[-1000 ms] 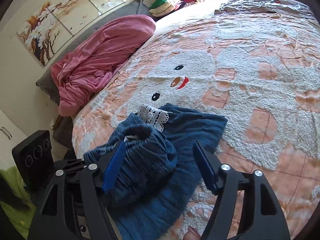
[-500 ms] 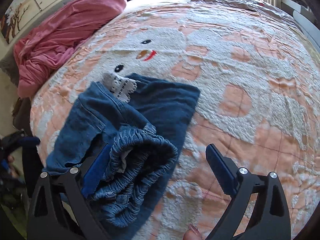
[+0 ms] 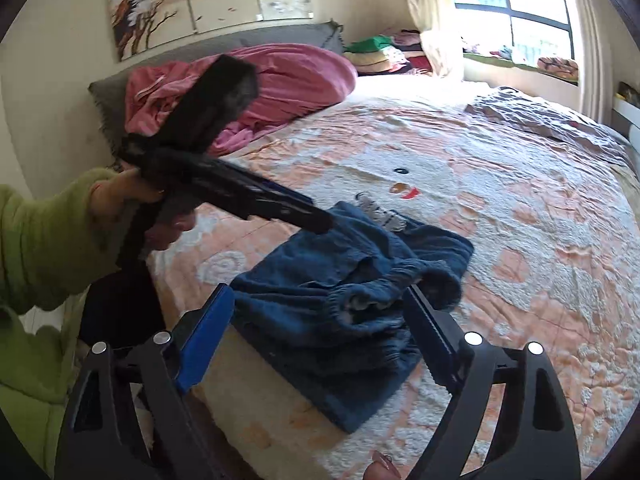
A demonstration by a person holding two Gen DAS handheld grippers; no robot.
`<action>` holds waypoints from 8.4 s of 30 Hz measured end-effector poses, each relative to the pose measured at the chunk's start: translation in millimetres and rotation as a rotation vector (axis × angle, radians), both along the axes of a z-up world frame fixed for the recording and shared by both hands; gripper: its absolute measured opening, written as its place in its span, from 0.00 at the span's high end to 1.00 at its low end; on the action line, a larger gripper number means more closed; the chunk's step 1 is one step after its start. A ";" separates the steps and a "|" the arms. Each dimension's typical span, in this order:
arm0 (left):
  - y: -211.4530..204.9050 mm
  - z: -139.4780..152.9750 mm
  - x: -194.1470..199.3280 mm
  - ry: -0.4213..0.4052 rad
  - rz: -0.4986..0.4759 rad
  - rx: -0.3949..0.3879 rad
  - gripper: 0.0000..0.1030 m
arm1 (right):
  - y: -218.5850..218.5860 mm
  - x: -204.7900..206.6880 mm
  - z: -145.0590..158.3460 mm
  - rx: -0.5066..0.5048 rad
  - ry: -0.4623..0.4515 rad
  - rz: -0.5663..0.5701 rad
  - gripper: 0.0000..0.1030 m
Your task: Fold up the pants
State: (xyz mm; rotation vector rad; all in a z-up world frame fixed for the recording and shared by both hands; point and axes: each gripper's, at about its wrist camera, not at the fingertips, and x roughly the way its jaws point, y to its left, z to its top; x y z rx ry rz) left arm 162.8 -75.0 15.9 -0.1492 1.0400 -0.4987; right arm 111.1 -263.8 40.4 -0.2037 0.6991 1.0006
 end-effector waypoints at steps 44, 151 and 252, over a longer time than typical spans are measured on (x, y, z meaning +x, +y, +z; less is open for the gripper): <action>-5.2 -47.7 28.2 0.068 -0.004 0.152 0.28 | 120.3 -65.0 -49.0 -0.420 -0.342 0.348 0.93; 20.3 -60.4 -35.9 0.056 0.312 -0.044 0.66 | -29.5 59.6 -88.7 0.166 0.421 -0.513 0.73; 70.9 -46.9 -125.7 -0.048 0.441 0.227 0.09 | 42.4 -15.7 -58.8 -0.110 0.071 -0.615 0.04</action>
